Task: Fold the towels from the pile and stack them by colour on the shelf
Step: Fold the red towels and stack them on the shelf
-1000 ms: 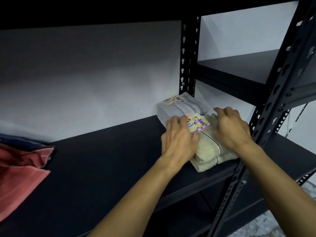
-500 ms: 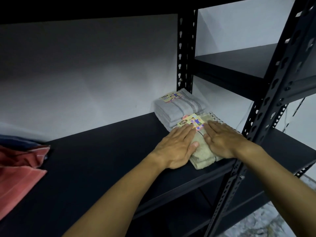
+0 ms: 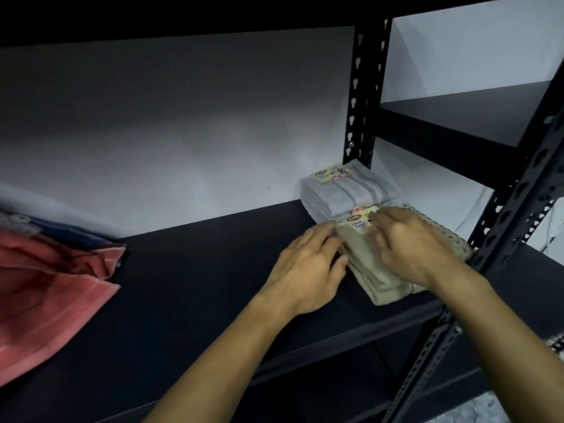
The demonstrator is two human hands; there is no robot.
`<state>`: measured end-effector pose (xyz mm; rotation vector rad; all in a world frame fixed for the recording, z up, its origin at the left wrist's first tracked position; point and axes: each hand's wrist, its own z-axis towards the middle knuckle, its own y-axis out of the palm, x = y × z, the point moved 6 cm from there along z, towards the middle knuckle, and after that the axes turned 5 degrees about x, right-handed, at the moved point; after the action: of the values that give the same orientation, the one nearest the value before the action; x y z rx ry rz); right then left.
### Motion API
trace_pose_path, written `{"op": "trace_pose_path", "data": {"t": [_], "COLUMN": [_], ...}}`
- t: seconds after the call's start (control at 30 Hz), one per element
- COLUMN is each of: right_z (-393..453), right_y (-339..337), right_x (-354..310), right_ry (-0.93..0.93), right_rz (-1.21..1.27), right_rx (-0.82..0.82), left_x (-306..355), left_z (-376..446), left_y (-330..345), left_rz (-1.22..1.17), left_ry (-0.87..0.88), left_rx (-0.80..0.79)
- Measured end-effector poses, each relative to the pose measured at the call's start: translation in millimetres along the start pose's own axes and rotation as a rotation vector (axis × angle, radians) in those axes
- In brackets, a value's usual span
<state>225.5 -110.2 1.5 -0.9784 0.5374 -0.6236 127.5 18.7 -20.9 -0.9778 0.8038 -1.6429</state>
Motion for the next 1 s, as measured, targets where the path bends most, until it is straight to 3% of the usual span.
{"op": "trace_pose_path", "data": {"t": [0.1,0.17,0.37,0.5,0.6,0.77,0.87,1.0], "right_z": [1.0,1.1,0.0,12.7,29.3,31.6,20.0,22.6], "right_y": [6.1,19.4,75.7,87.5,89.2,101.3,101.9,104.6], "right_x": [-57.0,-92.5,-189.7,-257.9,-324.3,-438.5,-479.7,-487.6], "right_ry": [-0.134,-0.196,-0.343,-0.403,-0.443,-0.618,-0.67,-0.438], "right_rz": [0.171,0.253,0.363,0.485,0.598,0.704,0.788,1.073], "right_rx": [0.141,0.133,-0.2,-0.277,-0.283,-0.394,-0.357,-0.166], "left_x": [-27.6,-49.4,-113.8,-139.7,-162.6,-203.3,-209.4,-211.8], "left_z": [-41.7,-68.5,-143.2,-178.5,-204.5,-265.8,-296.5,-319.9], "left_y": [-20.5,-33.4,-90.2,-149.2,-202.6,-260.3,-277.1,-284.1], "left_rz": [0.036,0.084,0.264,0.532,0.66,0.876,0.82,0.584], "left_ry": [-0.15,-0.229,-0.446,-0.459,-0.587,-0.844,-0.945,-1.079], "left_rx": [0.088,0.1,0.121,0.274,0.317,0.154,0.234,0.441]}}
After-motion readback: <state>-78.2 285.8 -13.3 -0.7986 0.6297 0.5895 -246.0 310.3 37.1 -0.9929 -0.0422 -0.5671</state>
